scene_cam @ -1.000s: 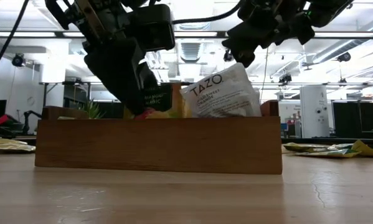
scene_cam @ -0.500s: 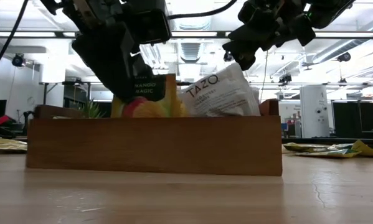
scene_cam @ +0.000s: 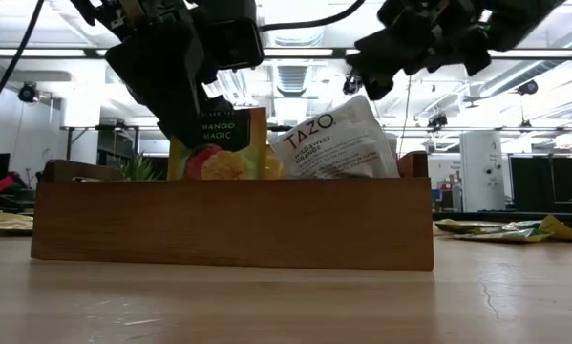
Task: Pick & Place Tea
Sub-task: Put the orange tea bag into the middle section of the wooden organizer, then put the yellow tea bag into the left section of the wooden organizer
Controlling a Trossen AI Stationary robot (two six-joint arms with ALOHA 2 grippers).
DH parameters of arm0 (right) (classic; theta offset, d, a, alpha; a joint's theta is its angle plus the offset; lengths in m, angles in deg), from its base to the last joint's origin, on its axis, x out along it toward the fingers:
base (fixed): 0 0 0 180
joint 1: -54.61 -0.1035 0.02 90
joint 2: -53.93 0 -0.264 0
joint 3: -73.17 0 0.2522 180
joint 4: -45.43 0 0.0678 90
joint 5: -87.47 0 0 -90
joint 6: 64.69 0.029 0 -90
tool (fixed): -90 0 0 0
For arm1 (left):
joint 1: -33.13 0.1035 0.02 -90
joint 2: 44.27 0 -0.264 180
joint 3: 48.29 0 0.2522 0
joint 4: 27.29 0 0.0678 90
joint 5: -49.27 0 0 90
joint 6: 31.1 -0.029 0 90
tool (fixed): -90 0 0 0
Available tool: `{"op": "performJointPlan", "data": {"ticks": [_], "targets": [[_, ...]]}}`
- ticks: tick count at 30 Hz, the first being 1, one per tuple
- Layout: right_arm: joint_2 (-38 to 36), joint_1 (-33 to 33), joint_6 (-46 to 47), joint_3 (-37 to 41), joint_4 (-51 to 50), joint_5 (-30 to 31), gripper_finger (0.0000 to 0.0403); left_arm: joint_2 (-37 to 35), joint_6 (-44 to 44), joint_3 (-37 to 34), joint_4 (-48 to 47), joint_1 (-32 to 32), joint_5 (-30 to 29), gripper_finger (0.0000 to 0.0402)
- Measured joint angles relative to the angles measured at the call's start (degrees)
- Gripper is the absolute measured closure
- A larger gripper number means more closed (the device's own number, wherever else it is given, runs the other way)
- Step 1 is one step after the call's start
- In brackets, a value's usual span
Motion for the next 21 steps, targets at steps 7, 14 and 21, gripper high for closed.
{"op": "performJointPlan", "data": {"ticks": [7,14,21], "targets": [[-8.71,0.02,-0.13,6.52,5.93,0.01,0.0271,-0.05,0.07,0.0,-0.82,0.08,-0.11,0.0255],[-17.91,0.02,0.72,11.4,5.88,3.99,0.0271,-2.02,-0.33,0.94,-8.76,1.05,-1.22,0.0255],[-22.31,0.0,0.57,14.98,7.37,4.79,0.0281,-4.54,-0.43,1.6,-9.17,1.17,-2.13,0.0255]]}}
